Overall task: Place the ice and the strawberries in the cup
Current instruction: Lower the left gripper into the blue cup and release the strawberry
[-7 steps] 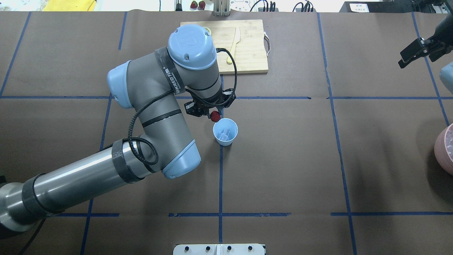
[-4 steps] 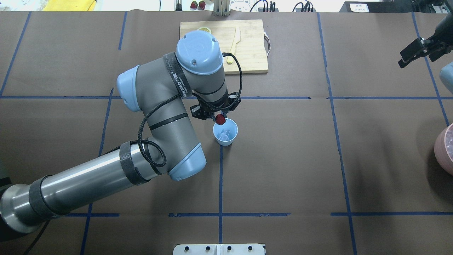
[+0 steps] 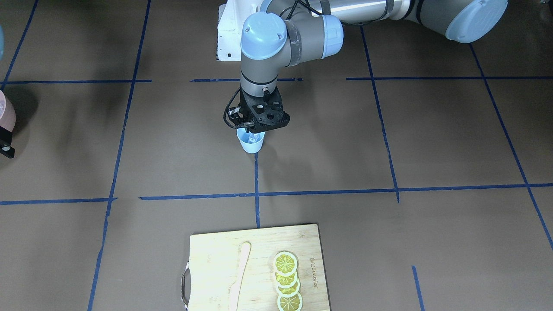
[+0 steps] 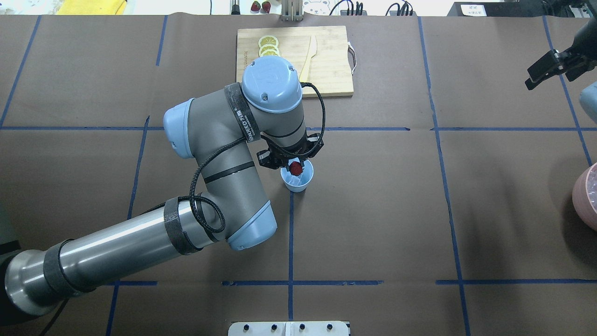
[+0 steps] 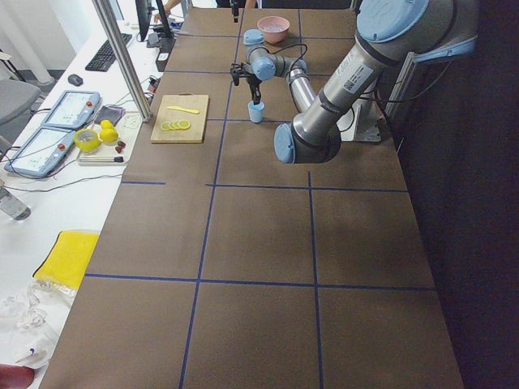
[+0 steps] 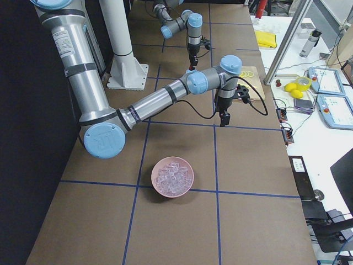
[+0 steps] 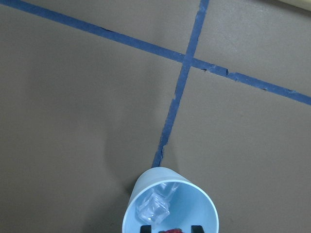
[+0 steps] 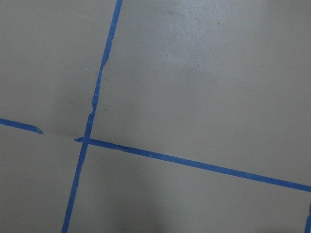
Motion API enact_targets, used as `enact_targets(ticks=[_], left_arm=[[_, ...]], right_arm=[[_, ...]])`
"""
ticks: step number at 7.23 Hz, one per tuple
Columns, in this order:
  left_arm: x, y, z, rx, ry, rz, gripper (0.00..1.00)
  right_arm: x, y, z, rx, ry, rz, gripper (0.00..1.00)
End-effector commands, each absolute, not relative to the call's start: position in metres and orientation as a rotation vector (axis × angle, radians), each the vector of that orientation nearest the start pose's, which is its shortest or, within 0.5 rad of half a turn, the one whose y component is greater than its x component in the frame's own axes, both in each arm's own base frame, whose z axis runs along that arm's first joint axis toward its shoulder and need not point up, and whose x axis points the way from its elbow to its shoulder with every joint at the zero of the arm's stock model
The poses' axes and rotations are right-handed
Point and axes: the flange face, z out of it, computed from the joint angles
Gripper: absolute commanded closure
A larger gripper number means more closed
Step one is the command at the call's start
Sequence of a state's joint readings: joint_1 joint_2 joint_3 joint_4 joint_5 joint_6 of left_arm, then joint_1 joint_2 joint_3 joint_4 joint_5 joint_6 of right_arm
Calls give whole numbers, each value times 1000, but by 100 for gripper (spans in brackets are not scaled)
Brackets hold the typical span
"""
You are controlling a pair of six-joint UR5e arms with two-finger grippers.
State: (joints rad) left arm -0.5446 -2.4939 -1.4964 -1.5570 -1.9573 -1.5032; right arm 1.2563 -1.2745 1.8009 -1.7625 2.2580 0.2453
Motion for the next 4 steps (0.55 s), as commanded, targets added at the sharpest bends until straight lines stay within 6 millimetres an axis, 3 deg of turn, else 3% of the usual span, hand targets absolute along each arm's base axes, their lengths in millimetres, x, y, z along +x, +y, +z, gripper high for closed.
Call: enact_targets(ticks=[1,3,4], left_arm=[[576,-461,111,-96,906,-282,0],[571,-461,107,-86,917,-277,0],[552,-475,105,-68,923,-290,0]], right_arm=[[-114,-576,411,122,-744,-181,0],[-113,-576,411,123,-744,-180,0],[-107,-578,415,121,-743,-172,0]])
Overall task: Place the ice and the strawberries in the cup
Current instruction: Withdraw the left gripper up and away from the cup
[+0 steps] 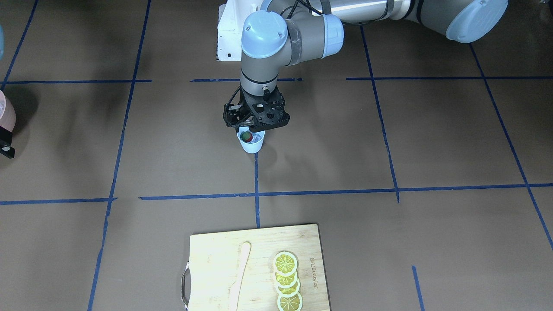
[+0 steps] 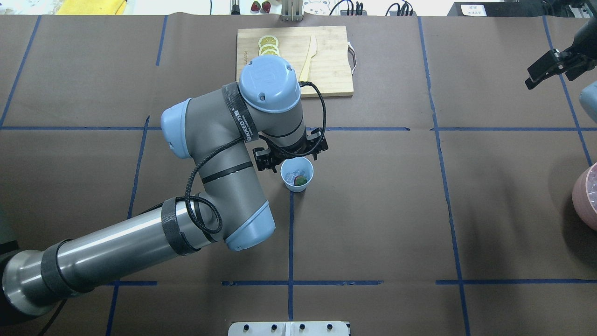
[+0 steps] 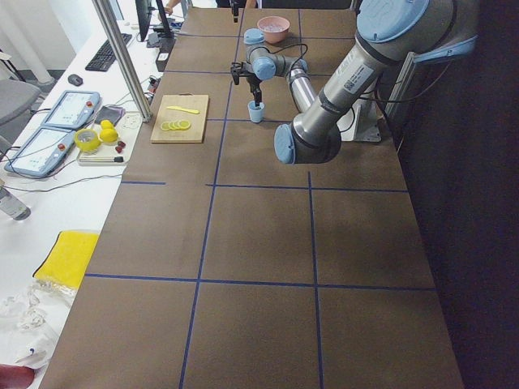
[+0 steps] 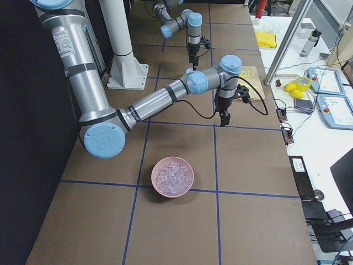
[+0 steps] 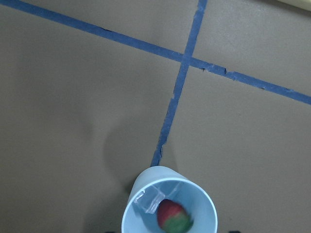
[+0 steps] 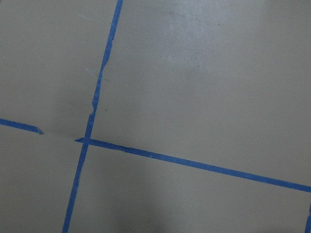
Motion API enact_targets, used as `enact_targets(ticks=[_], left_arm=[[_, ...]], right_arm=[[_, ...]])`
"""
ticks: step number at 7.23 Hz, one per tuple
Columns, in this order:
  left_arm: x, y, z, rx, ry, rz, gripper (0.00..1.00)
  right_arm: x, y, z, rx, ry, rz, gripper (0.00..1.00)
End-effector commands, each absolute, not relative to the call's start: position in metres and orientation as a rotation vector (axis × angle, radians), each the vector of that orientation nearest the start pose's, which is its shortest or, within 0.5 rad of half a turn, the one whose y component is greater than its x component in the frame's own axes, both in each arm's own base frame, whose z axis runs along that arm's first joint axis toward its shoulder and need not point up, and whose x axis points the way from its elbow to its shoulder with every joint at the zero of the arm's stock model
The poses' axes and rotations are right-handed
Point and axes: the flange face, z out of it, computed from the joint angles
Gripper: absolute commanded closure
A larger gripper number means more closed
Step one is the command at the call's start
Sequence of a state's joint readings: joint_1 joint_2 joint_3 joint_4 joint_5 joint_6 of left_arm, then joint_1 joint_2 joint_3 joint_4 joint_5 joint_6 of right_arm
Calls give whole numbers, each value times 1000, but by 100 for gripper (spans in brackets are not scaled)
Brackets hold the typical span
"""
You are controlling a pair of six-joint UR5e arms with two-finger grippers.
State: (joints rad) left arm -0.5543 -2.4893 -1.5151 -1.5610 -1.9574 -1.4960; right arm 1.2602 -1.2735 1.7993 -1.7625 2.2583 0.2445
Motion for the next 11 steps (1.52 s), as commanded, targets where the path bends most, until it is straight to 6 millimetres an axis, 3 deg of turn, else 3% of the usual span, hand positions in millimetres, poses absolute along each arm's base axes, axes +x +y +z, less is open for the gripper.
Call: enact_targets(ticks=[1,3,4,5,7,9,10,11], left_arm=[[524,-486,120,-26,912,-252,0],[443,-513,168,20,832,-170,0],[386,-529,201,30,802,-145,0],[342,-524,234,71,768,-78,0],[264,-542,291,85,727,42,0],[149,-561,362,73,773,113,0],[88,-558,409,74,778,128,0],[53,-552,456,57,756,150,0]], right_arm=[[-91,-580,421,133,-739,-178,0],[-45,-576,457,134,-765,-208,0],[-18,-566,490,118,-805,-227,0],[13,-563,525,109,-838,-231,0],[58,-550,583,78,-877,-197,0],[69,-548,585,100,-893,-176,0],[70,-545,582,116,-888,-178,0],[69,-535,601,83,-892,-166,0]])
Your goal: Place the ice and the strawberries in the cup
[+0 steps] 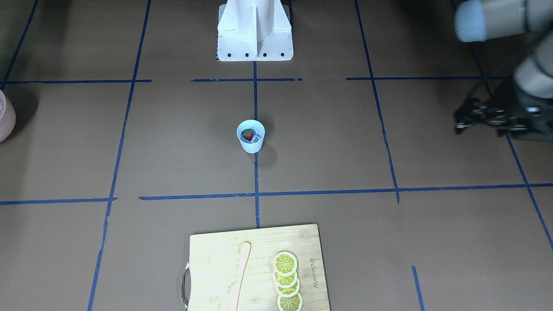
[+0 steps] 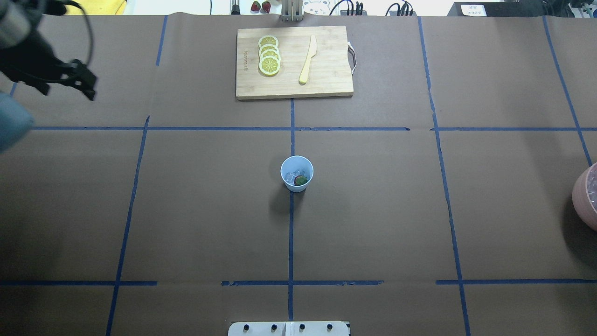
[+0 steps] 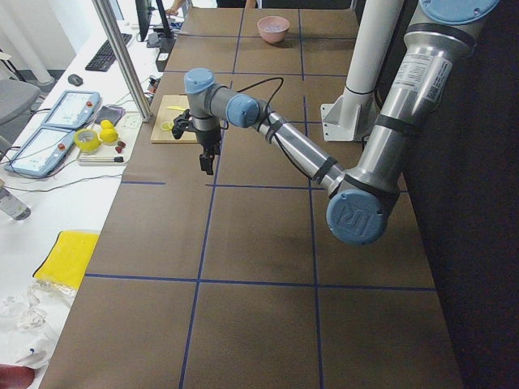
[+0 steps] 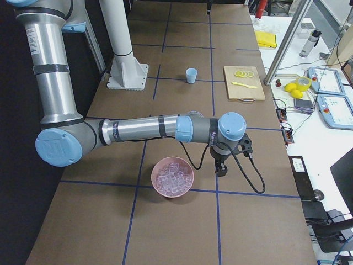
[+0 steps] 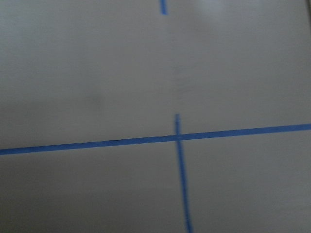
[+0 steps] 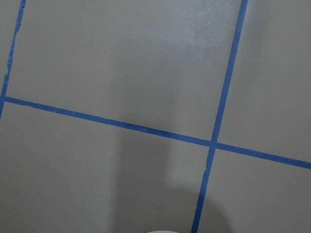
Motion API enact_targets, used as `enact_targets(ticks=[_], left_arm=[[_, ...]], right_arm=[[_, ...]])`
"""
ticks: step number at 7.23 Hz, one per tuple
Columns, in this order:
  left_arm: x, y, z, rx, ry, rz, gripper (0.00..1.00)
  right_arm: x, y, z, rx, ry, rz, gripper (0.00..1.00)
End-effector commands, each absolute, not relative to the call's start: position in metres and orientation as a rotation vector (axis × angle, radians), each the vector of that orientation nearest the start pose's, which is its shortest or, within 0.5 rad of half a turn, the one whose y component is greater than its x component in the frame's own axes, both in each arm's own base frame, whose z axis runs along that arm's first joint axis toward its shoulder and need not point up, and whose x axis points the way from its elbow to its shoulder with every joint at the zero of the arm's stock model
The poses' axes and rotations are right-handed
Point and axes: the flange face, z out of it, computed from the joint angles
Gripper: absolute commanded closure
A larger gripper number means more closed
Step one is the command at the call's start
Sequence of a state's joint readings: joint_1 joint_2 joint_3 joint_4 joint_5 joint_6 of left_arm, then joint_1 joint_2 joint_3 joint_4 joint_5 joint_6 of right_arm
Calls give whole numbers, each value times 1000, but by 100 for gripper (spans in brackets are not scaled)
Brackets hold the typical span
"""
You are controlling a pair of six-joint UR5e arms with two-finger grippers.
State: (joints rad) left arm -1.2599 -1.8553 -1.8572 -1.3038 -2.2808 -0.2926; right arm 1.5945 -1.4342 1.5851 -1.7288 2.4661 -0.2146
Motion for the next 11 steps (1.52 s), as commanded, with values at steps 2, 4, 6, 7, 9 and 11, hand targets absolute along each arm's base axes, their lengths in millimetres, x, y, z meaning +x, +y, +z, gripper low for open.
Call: enact_targets(ticks=[2,4,6,7,9,11], left_arm=[[-30,-539,566,5,754,177,0],[-63,-536,633,-65,772,97,0],[-80,-534,638,-59,774,59,0],[-82,-533,638,-56,774,53,0],[-83,-533,637,-49,775,54,0],[-82,-518,652,-54,812,43,0]], right_arm=[[69,-530,607,65,-893,-139,0],[70,-530,607,61,-890,-127,0],[72,-530,608,59,-855,-129,0],[72,-529,610,56,-848,-128,0],[72,-529,610,56,-848,-128,0],[72,-528,611,54,-848,-125,0]])
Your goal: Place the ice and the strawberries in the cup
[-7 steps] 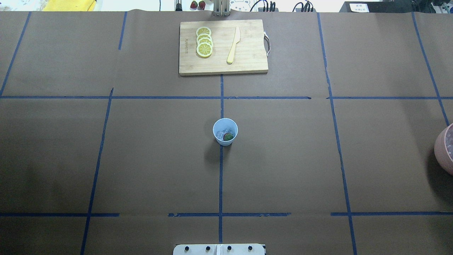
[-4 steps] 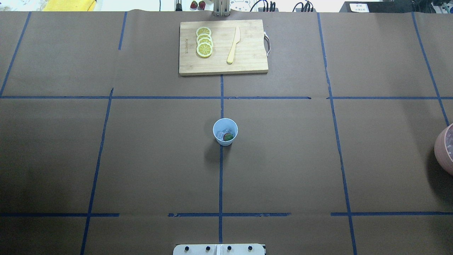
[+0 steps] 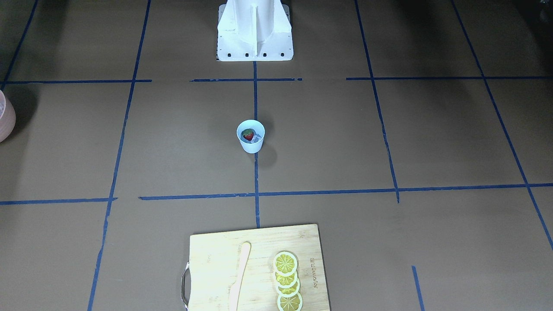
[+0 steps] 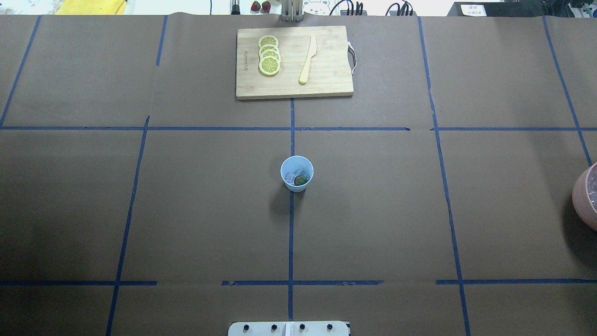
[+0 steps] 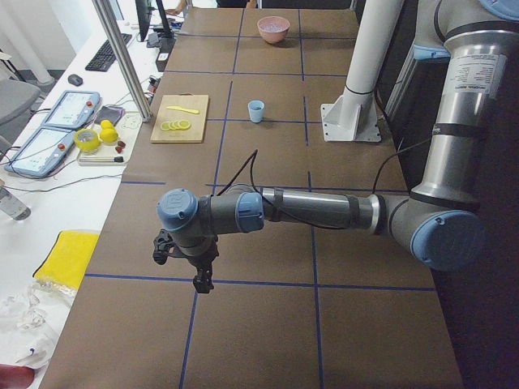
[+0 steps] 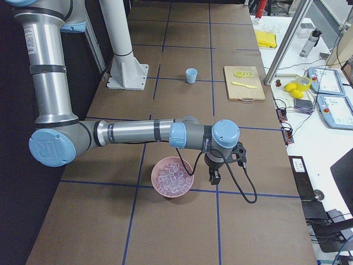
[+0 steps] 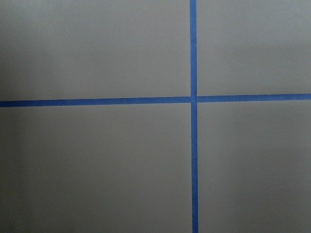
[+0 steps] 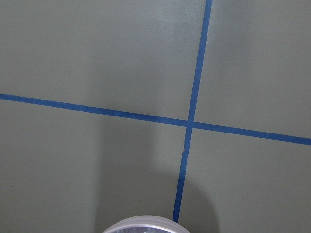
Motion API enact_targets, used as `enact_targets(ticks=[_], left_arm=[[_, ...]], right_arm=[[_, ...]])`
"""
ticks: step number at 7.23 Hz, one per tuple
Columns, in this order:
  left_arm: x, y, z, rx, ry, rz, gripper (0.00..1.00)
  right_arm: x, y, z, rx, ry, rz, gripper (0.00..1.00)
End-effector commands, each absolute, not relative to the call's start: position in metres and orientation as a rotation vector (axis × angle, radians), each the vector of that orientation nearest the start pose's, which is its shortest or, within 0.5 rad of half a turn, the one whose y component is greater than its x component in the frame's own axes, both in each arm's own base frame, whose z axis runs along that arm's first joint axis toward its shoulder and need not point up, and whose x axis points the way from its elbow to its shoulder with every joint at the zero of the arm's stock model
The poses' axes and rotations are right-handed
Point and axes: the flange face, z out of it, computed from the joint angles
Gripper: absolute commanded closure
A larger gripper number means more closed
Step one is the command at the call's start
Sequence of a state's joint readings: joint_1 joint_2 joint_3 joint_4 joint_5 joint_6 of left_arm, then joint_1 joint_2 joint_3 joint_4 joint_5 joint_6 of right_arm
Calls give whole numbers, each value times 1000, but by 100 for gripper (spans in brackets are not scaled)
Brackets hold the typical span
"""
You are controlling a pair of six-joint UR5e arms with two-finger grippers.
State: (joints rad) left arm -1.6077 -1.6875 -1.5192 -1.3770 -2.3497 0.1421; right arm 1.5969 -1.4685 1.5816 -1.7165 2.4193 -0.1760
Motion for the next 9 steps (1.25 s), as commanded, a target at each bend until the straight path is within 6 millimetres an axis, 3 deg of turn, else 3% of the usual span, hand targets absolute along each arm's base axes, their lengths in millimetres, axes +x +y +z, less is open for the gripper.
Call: enact_targets(ticks=[1,9], left_arm=[[-79,-498,669,-28,847,47,0],[-78,-495,673,-45,834,-6,0]], right_arm=[[72,-528,611,52,-848,-125,0],[74,-518,626,27,-817,-117,0]])
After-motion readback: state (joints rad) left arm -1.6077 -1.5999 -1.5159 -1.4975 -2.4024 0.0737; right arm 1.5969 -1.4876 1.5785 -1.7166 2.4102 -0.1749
